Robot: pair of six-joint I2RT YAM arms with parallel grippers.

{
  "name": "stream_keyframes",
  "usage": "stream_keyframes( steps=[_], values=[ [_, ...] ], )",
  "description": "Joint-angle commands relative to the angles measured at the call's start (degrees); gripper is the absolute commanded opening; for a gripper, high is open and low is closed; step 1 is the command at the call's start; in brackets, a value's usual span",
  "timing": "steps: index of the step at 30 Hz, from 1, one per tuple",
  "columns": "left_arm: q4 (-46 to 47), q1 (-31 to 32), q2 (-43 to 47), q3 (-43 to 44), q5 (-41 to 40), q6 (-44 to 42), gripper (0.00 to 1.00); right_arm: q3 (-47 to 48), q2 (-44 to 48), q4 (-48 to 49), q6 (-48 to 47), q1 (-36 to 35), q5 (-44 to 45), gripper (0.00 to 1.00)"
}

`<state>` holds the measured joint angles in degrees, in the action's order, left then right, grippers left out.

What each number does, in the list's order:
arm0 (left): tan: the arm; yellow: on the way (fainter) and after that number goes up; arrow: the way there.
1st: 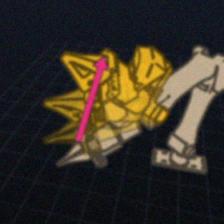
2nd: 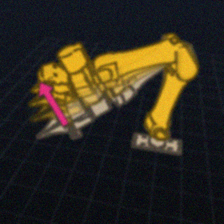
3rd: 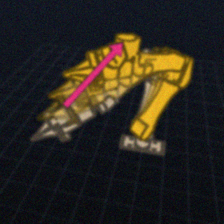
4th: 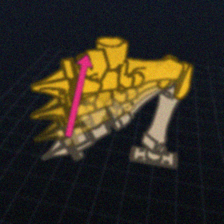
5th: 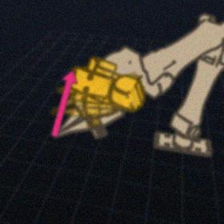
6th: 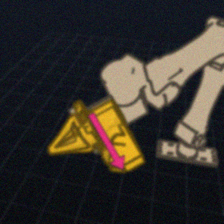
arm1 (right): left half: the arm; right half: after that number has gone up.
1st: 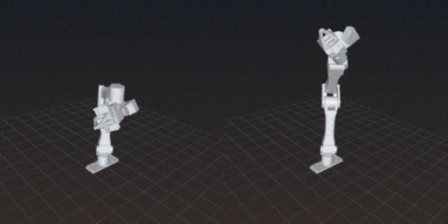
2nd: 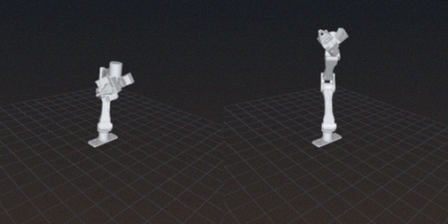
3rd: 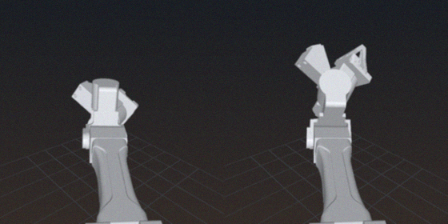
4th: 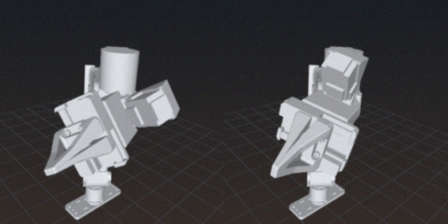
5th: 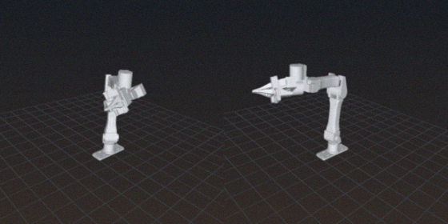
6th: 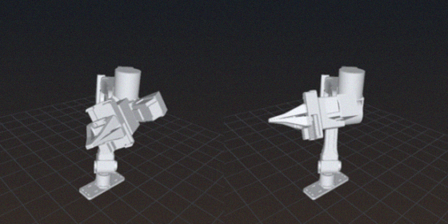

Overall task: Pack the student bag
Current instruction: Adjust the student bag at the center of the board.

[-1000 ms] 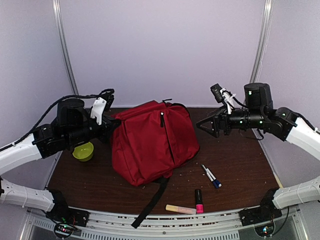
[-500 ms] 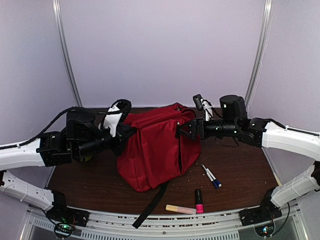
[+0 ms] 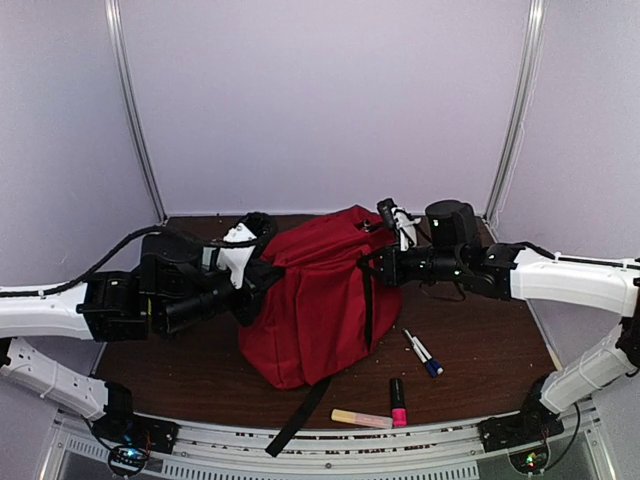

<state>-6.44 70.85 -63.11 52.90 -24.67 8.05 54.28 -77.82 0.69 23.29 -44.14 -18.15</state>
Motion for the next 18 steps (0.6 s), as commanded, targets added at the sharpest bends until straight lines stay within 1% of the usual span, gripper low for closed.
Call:
stream_keyframes(
  steps=[1,3,4,5,6,7,8,9,11,12,14,16,17,18],
  values=[
    [-0.4,4.1,2.1,-0.6,-0.6,0.0,0.00,6.2,-2.9,-1.1,-3.9,2.7,0.1,0.00],
    [-2.5,6.8,0.6,1.2,2.5,-3.0,0.00,12.5,-5.0,-4.2,-7.9,3.0,-4.2,0.00],
    [-4.6,8.1,-0.5,2.8,5.0,-4.4,0.05,14.7,-5.7,-5.7,-9.9,2.9,-6.4,0.00],
    [-7.4,9.0,-1.9,5.0,8.1,-5.4,0.20,16.3,-6.1,-6.6,-11.6,2.9,-8.9,0.00],
    [-11.1,10.0,-3.7,8.1,9.8,-5.7,0.38,17.0,-6.3,-6.7,-13.2,2.9,-11.0,0.00],
    [-15.5,11.0,-5.3,12.2,9.5,-5.7,0.53,17.2,-6.2,-6.8,-15.0,2.9,-12.9,0.00],
    [-20.6,11.9,-6.8,16.6,8.1,-5.1,0.63,17.3,-6.0,-7.1,-16.9,2.9,-14.7,0.00],
    [-23.7,12.3,-8.0,20.6,6.7,-4.3,0.70,17.3,-5.9,-7.6,-19.1,2.9,-16.2,0.00],
    [-27.4,12.4,-9.6,27.4,6.0,-3.0,0.93,17.8,-6.0,-9.7,-21.8,2.9,-17.5,0.00],
    [-28.2,12.4,-10.2,30.4,5.5,-2.7,0.97,18.2,-6.1,-10.8,-22.2,2.9,-17.2,0.00],
    [-27.6,12.4,-11.1,34.7,4.3,-2.8,0.98,18.1,-6.3,-11.7,-22.6,2.9,-17.5,0.00],
    [-25.0,12.3,-12.1,35.7,0.3,-4.9,0.98,16.2,-6.1,-9.5,-22.1,2.9,-18.4,0.00],
    [-23.9,11.5,-12.8,35.7,-3.0,-6.0,0.98,15.0,-5.9,-8.0,-21.5,2.9,-18.6,0.00],
    [-24.5,9.7,-13.6,36.1,-4.9,-5.4,0.98,14.1,-5.8,-6.7,-21.1,2.9,-18.7,0.00]
  ],
)
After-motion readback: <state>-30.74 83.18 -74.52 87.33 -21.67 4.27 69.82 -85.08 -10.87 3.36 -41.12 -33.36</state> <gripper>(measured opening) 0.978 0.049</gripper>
